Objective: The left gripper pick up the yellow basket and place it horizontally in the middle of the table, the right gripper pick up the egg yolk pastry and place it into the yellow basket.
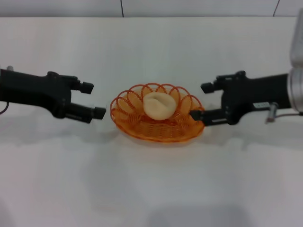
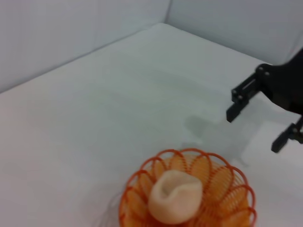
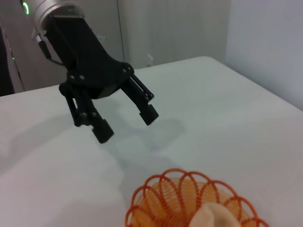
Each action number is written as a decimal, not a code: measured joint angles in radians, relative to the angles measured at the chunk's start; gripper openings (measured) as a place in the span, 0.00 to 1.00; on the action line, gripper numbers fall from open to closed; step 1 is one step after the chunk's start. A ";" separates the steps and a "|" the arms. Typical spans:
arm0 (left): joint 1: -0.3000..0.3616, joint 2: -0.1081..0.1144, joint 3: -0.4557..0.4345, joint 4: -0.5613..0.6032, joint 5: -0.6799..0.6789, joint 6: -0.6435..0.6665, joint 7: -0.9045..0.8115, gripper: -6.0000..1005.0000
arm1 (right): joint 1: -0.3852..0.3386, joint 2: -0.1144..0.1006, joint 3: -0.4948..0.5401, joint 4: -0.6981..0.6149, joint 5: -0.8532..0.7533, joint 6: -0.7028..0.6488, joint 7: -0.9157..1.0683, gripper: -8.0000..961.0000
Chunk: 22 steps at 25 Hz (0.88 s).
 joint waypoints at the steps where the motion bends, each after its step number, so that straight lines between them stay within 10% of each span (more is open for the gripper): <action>1: 0.003 0.000 0.000 0.001 0.000 0.009 0.013 0.88 | -0.006 0.000 0.003 0.000 0.002 -0.006 -0.006 0.76; 22: 0.024 -0.009 -0.009 0.004 -0.036 0.063 0.179 0.88 | -0.034 -0.002 0.016 -0.024 0.003 -0.091 -0.045 0.76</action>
